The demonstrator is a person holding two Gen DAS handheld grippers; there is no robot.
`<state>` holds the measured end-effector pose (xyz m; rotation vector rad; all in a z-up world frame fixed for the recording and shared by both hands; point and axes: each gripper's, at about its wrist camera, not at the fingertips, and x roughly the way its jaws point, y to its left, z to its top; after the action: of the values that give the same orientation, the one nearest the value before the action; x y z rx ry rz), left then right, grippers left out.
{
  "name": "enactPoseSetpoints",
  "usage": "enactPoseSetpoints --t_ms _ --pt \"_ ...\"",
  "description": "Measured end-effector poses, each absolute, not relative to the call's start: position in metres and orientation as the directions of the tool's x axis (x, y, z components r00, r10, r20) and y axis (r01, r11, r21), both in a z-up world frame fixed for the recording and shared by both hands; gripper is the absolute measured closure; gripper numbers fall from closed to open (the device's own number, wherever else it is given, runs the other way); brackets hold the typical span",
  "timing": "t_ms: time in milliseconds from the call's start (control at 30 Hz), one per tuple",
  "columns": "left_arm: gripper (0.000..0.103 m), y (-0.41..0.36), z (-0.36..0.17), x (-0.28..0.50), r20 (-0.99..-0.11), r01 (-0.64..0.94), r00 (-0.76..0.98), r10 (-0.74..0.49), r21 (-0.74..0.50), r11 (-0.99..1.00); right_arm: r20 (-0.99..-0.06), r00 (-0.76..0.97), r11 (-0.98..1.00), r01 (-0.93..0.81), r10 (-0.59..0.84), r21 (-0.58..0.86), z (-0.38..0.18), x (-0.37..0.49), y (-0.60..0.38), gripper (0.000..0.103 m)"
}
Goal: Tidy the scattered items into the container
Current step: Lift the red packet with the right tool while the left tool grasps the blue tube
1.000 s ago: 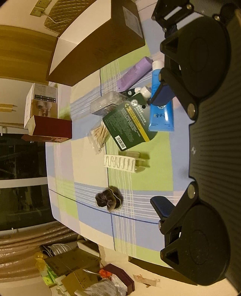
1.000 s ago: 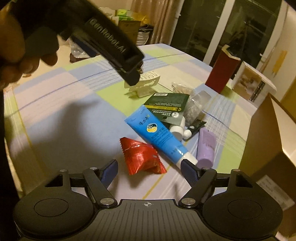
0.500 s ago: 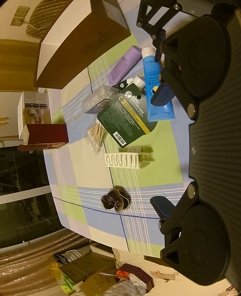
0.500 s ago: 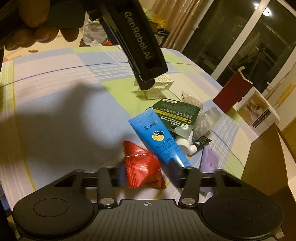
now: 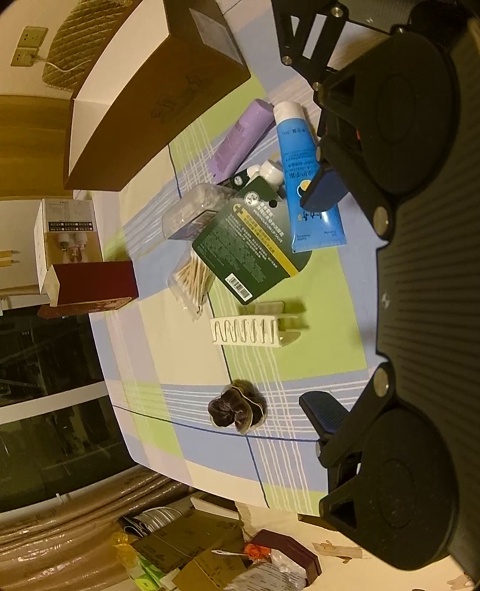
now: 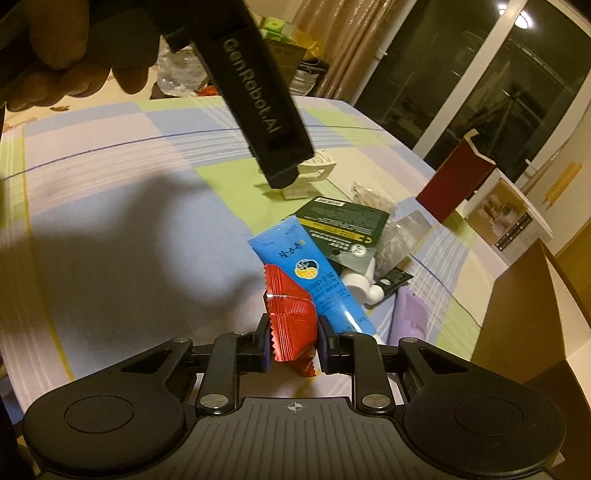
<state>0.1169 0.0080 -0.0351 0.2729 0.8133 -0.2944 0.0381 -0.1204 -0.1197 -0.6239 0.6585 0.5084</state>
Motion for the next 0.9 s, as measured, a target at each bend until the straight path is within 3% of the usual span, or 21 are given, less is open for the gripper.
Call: enactPoseSetpoints --t_ms 333,633,733,800,900 --pt "0.002 -0.002 -0.035 0.110 -0.739 0.434 0.645 -0.196 0.142 0.890 -0.693 0.692 0.815 -0.510 0.200 -0.275 -0.088 0.033 -0.150 0.077" --pt "0.006 -0.047 -0.064 0.102 -0.760 0.739 0.549 -0.347 0.248 0.627 -0.705 0.697 0.905 -0.374 0.131 -0.201 -0.068 0.034 -0.188 0.077" --pt "0.014 -0.062 -0.074 0.104 -0.779 0.808 0.492 -0.388 0.243 0.537 -0.709 0.696 0.923 -0.337 0.112 -0.185 -0.061 0.035 -0.198 0.077" --pt "0.029 -0.069 -0.079 0.108 -0.787 0.835 0.458 -0.413 0.222 0.503 -0.713 0.694 0.933 -0.315 0.101 -0.174 -0.059 0.035 -0.206 0.077" --pt "0.030 -0.079 -0.088 0.115 -0.793 0.857 0.438 -0.423 0.228 0.462 -0.728 0.679 0.945 -0.290 0.093 -0.151 -0.061 0.035 -0.214 0.077"
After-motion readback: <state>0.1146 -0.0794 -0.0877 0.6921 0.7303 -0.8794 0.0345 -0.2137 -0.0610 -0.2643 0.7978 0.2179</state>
